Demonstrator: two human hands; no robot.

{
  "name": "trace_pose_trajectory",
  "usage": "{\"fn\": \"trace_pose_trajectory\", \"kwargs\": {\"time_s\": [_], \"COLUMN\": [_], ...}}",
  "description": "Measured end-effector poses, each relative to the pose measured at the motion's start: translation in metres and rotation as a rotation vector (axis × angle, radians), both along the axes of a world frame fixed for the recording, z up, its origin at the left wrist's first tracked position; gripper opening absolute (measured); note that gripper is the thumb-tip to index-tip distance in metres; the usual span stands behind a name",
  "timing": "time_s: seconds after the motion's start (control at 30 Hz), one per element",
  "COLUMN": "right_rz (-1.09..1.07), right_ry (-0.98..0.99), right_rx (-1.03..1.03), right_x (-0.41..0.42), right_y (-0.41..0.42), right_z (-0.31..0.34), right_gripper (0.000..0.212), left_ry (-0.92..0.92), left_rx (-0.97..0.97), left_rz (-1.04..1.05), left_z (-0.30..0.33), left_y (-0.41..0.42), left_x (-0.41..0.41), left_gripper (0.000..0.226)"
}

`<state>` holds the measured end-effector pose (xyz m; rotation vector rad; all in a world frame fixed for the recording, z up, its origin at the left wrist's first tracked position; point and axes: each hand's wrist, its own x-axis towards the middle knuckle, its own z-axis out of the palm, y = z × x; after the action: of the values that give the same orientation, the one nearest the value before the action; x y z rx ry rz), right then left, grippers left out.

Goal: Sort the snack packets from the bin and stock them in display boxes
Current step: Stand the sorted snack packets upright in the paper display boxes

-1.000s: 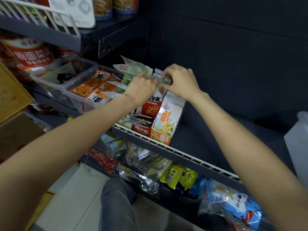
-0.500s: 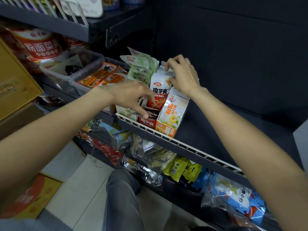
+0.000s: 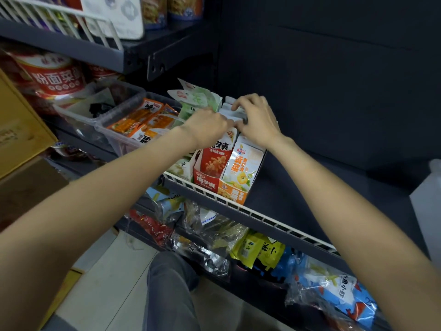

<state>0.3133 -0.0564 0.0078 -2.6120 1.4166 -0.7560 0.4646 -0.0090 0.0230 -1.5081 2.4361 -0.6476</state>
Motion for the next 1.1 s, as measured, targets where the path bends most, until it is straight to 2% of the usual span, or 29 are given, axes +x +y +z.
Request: {"fn": "trace_pose_trajectory", "kwargs": {"time_s": [0.17,0.3,0.43,0.57,0.67,0.8,0.93,1.1], "right_rz": [-0.016,-0.018,0.015,0.018,0.017,0.047,0.055,0.033], "right_ry": [0.113,0.223,0.274,0.366,0.339,0.348,0.402,0.331], "right_rx": [0.079,0.145,0.243,0.271,0.372,0.386,0.311,0.222], "right_x": [0.002,0.007,0.005,0.004,0.001,0.005,0.006,0.011], "right_y": [-0.007,-0.013,-0.016,-0.020,-0.026,-0.026,-0.026,-0.023], "right_z": [0.012,0.022,0.024,0.026,0.030,0.034,0.030,0.022], "right_gripper": [0.042,0.058,0.063,0.064,0.068,0.074,0.057,0.033], "left_ry": [0.001,0.039,0.001,0.174,0.267,0.340,0.288,0.251], "left_rx": [-0.039,-0.028,-0.139,-0.395,-0.424,-0.396,-0.405,-0.404], "left_rz": [-0.079,-0.105,-0.014,0.002,-0.057,-0.160,-0.077,-0.007], "left_z": [-0.004,-0.005,-0.018,-0.036,-0.044,-0.043,-0.045,-0.057], "left_y": [-0.002,0.001,0.007,0.015,0.016,0.017,0.017,0.016], "left_x": [0.008,0.016,0.008,0.007,0.011,0.014,0.014,0.010], "left_gripper": [0.046,0.039,0.045,0.050,0.047,0.041,0.045,0.058]}}
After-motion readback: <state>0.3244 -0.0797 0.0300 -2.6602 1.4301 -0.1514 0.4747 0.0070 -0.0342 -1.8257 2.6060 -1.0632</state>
